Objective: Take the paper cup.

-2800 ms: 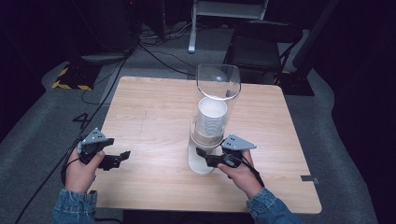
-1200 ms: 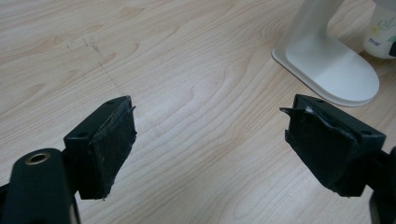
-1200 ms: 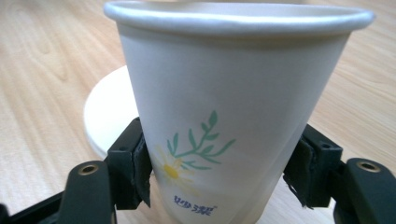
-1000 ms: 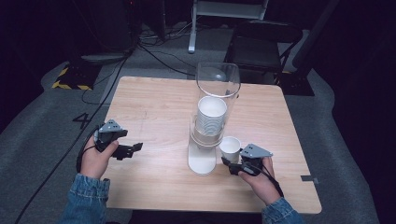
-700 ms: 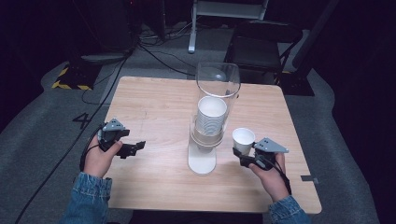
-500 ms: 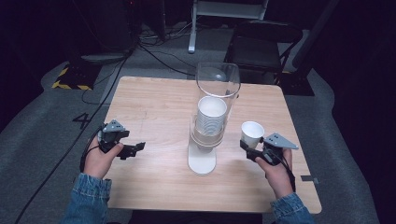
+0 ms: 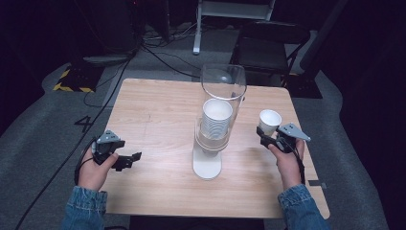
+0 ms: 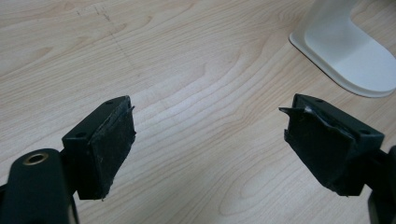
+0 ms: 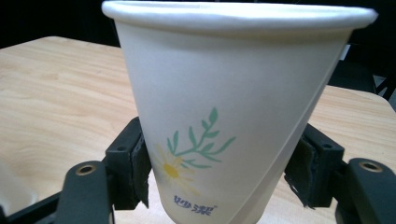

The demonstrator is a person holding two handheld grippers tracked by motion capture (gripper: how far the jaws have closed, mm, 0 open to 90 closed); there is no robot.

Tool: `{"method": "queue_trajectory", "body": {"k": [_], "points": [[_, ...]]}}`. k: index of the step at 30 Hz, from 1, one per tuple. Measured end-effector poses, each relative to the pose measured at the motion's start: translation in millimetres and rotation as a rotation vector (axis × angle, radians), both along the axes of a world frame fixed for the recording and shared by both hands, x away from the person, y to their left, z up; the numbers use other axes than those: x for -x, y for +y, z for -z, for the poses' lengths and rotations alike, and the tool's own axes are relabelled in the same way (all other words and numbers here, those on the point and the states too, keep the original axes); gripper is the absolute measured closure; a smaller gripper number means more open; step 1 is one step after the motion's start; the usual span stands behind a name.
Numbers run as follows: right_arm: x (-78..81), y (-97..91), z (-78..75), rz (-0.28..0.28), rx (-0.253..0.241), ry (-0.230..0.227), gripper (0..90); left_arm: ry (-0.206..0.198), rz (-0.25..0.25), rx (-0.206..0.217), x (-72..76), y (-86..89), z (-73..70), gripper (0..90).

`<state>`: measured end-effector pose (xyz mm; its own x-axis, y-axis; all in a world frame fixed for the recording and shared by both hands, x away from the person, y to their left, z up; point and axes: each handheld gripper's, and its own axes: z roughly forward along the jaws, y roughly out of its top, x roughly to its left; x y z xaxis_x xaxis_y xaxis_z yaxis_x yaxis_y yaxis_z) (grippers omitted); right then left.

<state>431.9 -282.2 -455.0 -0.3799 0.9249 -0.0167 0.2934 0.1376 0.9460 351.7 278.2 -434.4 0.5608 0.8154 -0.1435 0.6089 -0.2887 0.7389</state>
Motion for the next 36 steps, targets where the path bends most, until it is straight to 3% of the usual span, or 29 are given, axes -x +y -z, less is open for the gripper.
{"method": "queue_trajectory", "body": {"k": [8, 16, 29, 36], "points": [[-20.8, -0.6, 13.4, 0.041, -0.008, 0.072, 32.0, 0.003, -0.008, -0.001, 8.3, 7.2, 2.5, 15.7], [-32.1, -1.7, 31.5, 0.039, 0.004, 0.117, 31.8, -0.013, -0.001, -0.003, 11.8, 8.6, 3.0, 15.7], [-32.8, 0.1, 44.7, 0.014, 0.049, 0.237, 31.3, 0.002, 0.01, -0.016, 9.5, 7.5, 4.9, 15.7], [-30.7, 0.1, 45.2, 0.001, 0.059, 0.261, 31.1, 0.013, 0.001, -0.016, 8.1, 6.3, 5.9, 15.7]]}}
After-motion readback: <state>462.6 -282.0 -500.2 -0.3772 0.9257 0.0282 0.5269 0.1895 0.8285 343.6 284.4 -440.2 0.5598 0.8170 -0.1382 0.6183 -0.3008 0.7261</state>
